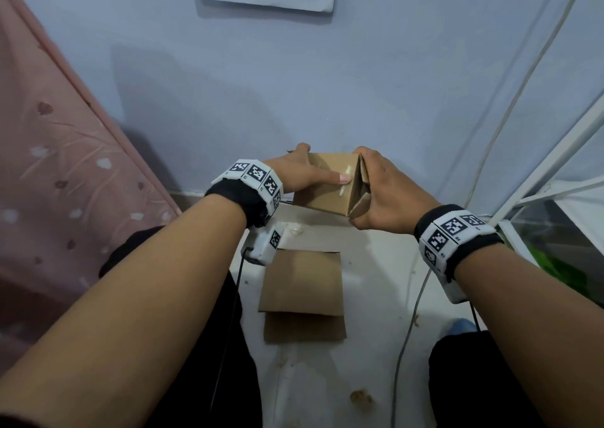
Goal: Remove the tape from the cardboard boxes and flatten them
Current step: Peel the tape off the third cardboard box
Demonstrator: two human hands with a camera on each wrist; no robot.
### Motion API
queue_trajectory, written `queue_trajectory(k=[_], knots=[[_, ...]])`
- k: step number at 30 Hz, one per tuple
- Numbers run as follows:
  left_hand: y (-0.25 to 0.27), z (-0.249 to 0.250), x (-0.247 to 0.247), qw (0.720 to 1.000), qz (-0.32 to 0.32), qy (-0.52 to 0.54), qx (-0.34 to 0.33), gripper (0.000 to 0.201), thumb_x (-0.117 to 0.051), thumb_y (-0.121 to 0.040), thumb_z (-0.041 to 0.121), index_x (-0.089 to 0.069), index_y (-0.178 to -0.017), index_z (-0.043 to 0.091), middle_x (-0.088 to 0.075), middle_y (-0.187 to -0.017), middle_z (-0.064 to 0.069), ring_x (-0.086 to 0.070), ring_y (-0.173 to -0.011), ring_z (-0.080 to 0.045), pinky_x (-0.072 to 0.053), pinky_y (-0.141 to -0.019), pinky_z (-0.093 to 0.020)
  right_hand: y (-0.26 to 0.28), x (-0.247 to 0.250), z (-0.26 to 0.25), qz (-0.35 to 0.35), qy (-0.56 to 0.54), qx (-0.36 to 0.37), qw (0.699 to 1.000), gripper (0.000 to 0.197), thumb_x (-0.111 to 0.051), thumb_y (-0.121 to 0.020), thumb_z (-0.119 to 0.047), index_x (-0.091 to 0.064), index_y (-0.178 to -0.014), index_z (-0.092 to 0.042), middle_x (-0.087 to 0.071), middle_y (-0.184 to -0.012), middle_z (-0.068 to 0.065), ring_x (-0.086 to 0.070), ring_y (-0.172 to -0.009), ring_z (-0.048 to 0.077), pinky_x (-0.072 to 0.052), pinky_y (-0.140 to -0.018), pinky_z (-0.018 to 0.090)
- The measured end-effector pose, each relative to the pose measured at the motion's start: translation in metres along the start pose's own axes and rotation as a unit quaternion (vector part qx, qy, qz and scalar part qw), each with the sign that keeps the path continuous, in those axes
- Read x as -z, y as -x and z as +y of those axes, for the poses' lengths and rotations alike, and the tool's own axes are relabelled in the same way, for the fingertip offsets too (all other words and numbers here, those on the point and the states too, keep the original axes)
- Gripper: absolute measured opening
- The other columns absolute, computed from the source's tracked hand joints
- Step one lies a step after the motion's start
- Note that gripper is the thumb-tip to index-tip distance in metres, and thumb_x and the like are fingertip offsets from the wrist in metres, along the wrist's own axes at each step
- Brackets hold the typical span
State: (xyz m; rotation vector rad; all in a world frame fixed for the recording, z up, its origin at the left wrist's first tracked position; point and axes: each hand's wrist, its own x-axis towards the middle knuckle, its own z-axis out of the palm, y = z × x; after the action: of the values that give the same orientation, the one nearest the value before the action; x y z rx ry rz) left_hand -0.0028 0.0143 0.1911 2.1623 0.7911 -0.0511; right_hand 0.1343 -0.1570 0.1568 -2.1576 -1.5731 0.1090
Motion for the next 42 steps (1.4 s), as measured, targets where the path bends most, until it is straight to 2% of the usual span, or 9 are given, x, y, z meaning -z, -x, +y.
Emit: queue_trajectory(k=[7, 12, 15, 17, 22, 26, 30, 38, 42], knots=[[-0.001, -0.001, 0.001, 1.0, -0.006, -0.012, -0.002, 0.144, -0.068, -0.043, 0.089, -0.016, -0.16, 0.022, -0.04, -0.156, -0.006, -0.045, -0.139, -0.027, -0.034, -0.118, -0.047, 0.003, -0.002, -0.002, 0.003, -0.011, -0.008, 1.0, 0.087, -0.082, -0.062, -0.018, -0.034, -0.134, -0.02, -0.043, -0.106, -0.004, -0.044, -0.081, 0.003, -0.035, -0.063, 0.018], [-0.006, -0.003, -0.002, 0.999, 0.008, 0.037, -0.009, 0.109, -0.066, -0.082, 0.071, -0.011, -0.163, 0.023, -0.028, -0.165, -0.005, -0.034, -0.149, -0.026, -0.029, -0.12, -0.045, 0.001, 0.002, -0.001, 0.014, -0.01, -0.018, 1.0, 0.08, -0.081, -0.06, -0.018, -0.036, -0.126, -0.022, -0.045, -0.1, -0.004, -0.046, -0.077, 0.008, -0.04, -0.06, 0.026], [-0.004, 0.0, -0.012, 0.999, -0.011, 0.036, -0.003, 0.123, -0.062, -0.072, 0.085, -0.003, -0.163, 0.026, -0.029, -0.164, -0.004, -0.038, -0.145, -0.028, -0.036, -0.114, -0.047, 0.001, 0.002, -0.003, 0.008, 0.019, -0.007, 1.0, 0.077, -0.079, -0.057, -0.022, -0.036, -0.12, -0.027, -0.043, -0.103, -0.007, -0.046, -0.08, 0.017, -0.045, -0.063, 0.034], [-0.004, 0.001, -0.018, 1.0, 0.002, 0.014, -0.011, 0.128, -0.069, -0.069, 0.081, -0.002, -0.162, 0.024, -0.037, -0.158, -0.005, -0.045, -0.138, -0.027, -0.04, -0.11, -0.042, 0.001, 0.001, -0.003, 0.0, 0.024, -0.009, 1.0, 0.083, -0.08, -0.058, -0.026, -0.034, -0.127, -0.026, -0.041, -0.109, -0.009, -0.046, -0.087, 0.018, -0.047, -0.068, 0.035], [-0.006, 0.003, -0.016, 0.998, 0.045, -0.005, -0.036, 0.14, -0.07, -0.046, 0.089, -0.02, -0.16, 0.024, -0.043, -0.154, -0.005, -0.05, -0.134, -0.024, -0.04, -0.114, -0.044, 0.002, 0.007, -0.004, 0.008, 0.011, -0.009, 1.0, 0.091, -0.086, -0.06, -0.022, -0.034, -0.135, -0.02, -0.044, -0.112, -0.003, -0.047, -0.091, 0.017, -0.037, -0.064, 0.024], [-0.007, 0.001, -0.012, 0.998, 0.037, 0.022, -0.052, 0.103, -0.078, -0.075, 0.065, -0.031, -0.156, 0.025, -0.05, -0.146, -0.004, -0.054, -0.125, -0.023, -0.044, -0.107, -0.036, 0.003, 0.006, -0.005, 0.008, -0.005, -0.01, 1.0, 0.082, -0.087, -0.058, -0.022, -0.037, -0.123, -0.022, -0.046, -0.107, -0.001, -0.05, -0.086, 0.019, -0.042, -0.062, 0.028], [-0.008, -0.001, -0.009, 0.996, 0.039, 0.056, -0.061, 0.091, -0.079, -0.079, 0.055, -0.037, -0.153, 0.026, -0.055, -0.132, -0.002, -0.056, -0.112, -0.019, -0.045, -0.093, -0.03, 0.004, 0.006, -0.004, 0.011, -0.01, -0.01, 1.0, 0.086, -0.087, -0.057, -0.022, -0.036, -0.127, -0.021, -0.045, -0.108, -0.001, -0.047, -0.087, 0.018, -0.039, -0.064, 0.028], [-0.008, -0.006, -0.005, 0.992, 0.043, 0.101, -0.061, 0.083, -0.084, -0.073, 0.056, -0.048, -0.144, 0.034, -0.058, -0.13, -0.004, -0.063, -0.114, -0.023, -0.052, -0.103, -0.043, 0.004, 0.005, -0.001, 0.019, -0.023, -0.009, 1.0, 0.082, -0.086, -0.058, -0.018, -0.036, -0.124, -0.021, -0.044, -0.105, -0.003, -0.043, -0.08, 0.011, -0.035, -0.062, 0.023], [-0.005, -0.005, -0.007, 0.99, 0.06, 0.1, -0.078, 0.062, -0.07, -0.086, 0.059, -0.051, -0.14, 0.037, -0.059, -0.131, -0.005, -0.065, -0.108, -0.023, -0.058, -0.092, -0.041, 0.004, 0.009, 0.0, 0.031, -0.013, -0.006, 0.999, 0.076, -0.083, -0.059, -0.017, -0.037, -0.12, -0.021, -0.045, -0.102, -0.002, -0.043, -0.077, 0.007, -0.035, -0.059, 0.025]])
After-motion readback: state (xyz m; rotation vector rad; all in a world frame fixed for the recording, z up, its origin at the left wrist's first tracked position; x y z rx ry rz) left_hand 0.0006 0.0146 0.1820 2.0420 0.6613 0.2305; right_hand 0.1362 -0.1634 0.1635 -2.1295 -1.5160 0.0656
